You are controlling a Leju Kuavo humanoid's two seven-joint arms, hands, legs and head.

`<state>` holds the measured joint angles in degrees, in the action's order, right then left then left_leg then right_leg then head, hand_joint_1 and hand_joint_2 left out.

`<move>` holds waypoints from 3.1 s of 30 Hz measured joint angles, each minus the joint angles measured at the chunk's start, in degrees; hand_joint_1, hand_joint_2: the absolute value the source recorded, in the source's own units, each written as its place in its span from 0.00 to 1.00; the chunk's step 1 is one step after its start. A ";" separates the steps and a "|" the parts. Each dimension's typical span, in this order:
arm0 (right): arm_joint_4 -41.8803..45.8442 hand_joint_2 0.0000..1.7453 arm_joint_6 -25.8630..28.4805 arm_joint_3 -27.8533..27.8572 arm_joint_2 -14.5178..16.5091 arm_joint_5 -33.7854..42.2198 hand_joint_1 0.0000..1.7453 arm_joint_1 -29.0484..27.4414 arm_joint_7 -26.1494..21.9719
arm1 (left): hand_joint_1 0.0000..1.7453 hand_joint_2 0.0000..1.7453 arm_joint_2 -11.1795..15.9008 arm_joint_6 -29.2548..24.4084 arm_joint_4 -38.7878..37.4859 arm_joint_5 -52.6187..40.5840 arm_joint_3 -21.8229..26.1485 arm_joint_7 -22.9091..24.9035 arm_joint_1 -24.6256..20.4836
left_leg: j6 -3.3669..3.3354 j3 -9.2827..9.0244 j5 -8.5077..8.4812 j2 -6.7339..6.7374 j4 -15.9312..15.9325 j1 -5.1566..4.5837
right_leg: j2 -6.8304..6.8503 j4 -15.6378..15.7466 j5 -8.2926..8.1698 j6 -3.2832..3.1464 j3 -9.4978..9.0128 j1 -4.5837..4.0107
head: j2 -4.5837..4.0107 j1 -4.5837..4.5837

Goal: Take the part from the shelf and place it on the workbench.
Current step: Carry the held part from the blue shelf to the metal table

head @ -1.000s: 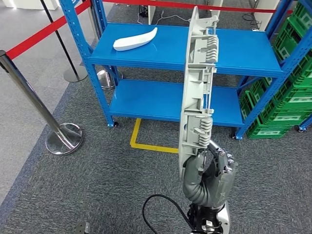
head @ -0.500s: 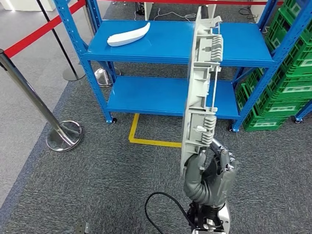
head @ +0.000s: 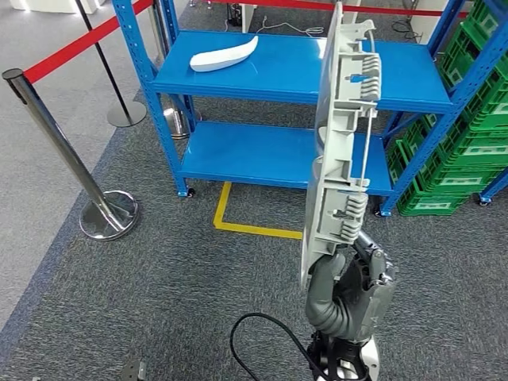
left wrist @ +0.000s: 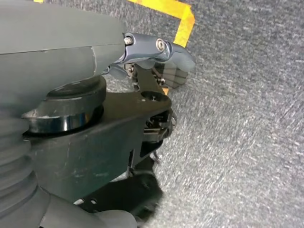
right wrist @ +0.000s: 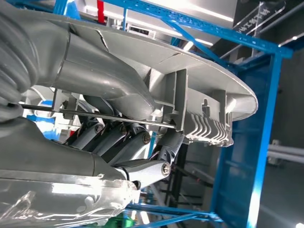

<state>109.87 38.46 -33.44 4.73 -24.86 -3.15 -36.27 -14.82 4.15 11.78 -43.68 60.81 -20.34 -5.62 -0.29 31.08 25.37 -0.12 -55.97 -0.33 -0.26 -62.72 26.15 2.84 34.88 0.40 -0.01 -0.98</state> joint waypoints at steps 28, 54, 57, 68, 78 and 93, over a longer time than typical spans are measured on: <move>2.21 1.00 0.44 0.80 0.73 0.13 1.00 -1.42 -0.44 | 0.00 1.00 -0.09 -18.39 0.00 -9.65 -3.81 10.62 0.01 | 0.07 1.27 -0.31 -0.19 -0.70 0.49 | -0.11 -10.49 4.41 0.25 5.58 0.17 | 0.00 -0.05; 3.23 1.00 0.50 3.54 2.91 -4.09 1.00 -3.05 -2.65 | 0.00 1.00 -0.11 -20.62 0.00 -11.73 -6.10 12.10 -0.05 | 0.46 1.72 -0.50 -0.39 -0.89 0.82 | -0.21 -2.54 2.44 0.37 2.47 0.06 | 0.00 -0.07; 3.22 1.00 0.51 3.67 2.92 -4.07 1.00 -3.15 -2.72 | 0.00 1.00 -0.08 -20.64 0.00 -11.73 -6.10 12.10 0.05 | 0.24 1.76 -0.51 -0.30 -0.92 0.68 | -0.19 -11.93 5.99 0.46 6.59 0.06 | 0.01 -0.25; 3.23 1.00 0.51 3.84 3.20 -3.72 1.00 -3.23 -2.58 | 0.00 1.00 -0.01 -20.63 0.00 -11.68 -6.09 12.10 0.01 | 2.53 3.09 1.17 -0.37 -3.41 0.40 | -0.36 3.63 -0.96 -1.89 -1.12 0.18 | -0.02 0.09; 3.02 1.00 0.50 3.79 3.22 -1.57 1.00 -2.93 -0.43 | 0.00 1.00 0.11 -20.63 0.00 -12.10 -6.05 14.33 0.03 | 2.44 2.16 -0.21 -3.14 -2.40 0.83 | -3.53 3.44 -1.48 -1.47 -0.42 0.05 | -0.01 0.39; 2.97 1.00 0.51 3.77 3.19 -1.20 1.00 -2.75 -0.25 | 0.00 1.00 0.04 -20.79 0.00 -12.03 -6.01 14.76 0.19 | 1.03 0.75 0.50 4.10 -1.02 0.26 | 3.89 2.24 -1.00 -0.07 -0.17 -0.19 | -0.01 -0.35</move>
<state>112.85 38.97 -29.67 7.92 -26.06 -5.90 -36.52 -14.78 -16.64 11.78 -55.71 54.80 -5.58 -5.44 0.74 31.84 25.88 3.97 -57.00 -0.08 3.63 -60.48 25.15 2.77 34.72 0.21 -0.02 -1.34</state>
